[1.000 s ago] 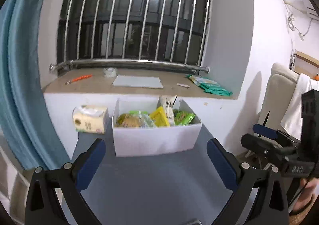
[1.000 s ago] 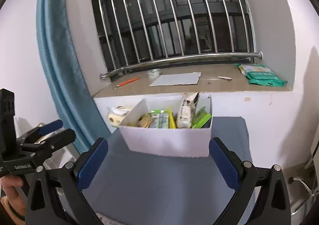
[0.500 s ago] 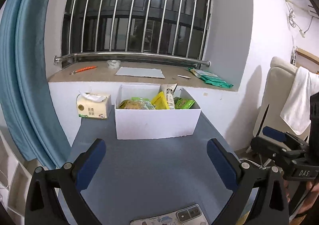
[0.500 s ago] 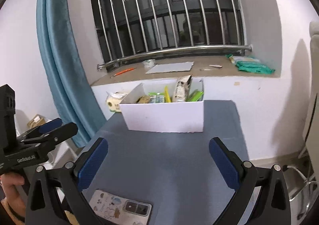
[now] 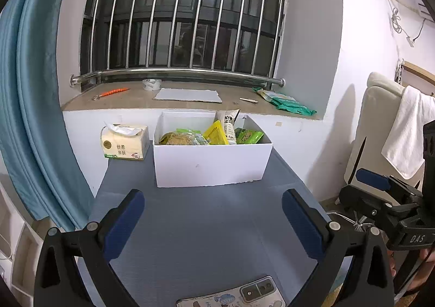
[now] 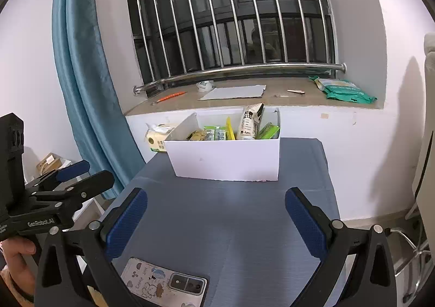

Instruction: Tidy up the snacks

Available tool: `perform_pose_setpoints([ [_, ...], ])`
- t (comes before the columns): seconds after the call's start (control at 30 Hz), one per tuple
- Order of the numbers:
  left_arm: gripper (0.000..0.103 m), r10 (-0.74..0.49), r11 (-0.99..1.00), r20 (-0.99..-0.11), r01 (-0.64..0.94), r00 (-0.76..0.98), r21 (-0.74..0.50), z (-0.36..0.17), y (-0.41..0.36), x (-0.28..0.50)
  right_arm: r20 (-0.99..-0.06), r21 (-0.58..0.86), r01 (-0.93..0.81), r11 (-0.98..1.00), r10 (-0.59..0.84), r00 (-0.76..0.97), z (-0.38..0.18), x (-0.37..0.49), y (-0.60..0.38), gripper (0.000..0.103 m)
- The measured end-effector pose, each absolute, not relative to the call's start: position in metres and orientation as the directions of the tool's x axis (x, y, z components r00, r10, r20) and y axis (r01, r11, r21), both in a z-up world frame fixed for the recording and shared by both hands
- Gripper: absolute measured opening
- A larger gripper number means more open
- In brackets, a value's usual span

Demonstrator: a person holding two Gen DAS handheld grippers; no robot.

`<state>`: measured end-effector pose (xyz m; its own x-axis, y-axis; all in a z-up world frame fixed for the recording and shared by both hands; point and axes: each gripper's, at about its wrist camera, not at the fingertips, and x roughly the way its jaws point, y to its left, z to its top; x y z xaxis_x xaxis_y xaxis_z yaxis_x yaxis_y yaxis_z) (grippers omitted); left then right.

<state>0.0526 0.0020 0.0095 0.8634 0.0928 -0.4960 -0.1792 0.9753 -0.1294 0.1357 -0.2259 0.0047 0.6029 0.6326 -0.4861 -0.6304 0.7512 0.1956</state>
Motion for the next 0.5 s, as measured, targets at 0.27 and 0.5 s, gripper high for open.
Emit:
perform_pose_setpoints([
  [0.27, 0.103, 0.098, 0.975, -0.496, -0.183, 0.863, -0.125, 0.0090, -0.0005, 0.0526, -0.482, 0.196, -0.641, 0.742, 0.642, 0.596, 0.0046, 0.1344, -0.2248, 0.103],
  [0.5, 0.103, 0.099, 0.976, -0.499, -0.183, 0.861, -0.121, 0.0083, -0.0010, 0.0528, -0.484, 0.198, -0.645, 0.739, 0.645, 0.591, 0.0035, 0.1333, -0.2239, 0.103],
])
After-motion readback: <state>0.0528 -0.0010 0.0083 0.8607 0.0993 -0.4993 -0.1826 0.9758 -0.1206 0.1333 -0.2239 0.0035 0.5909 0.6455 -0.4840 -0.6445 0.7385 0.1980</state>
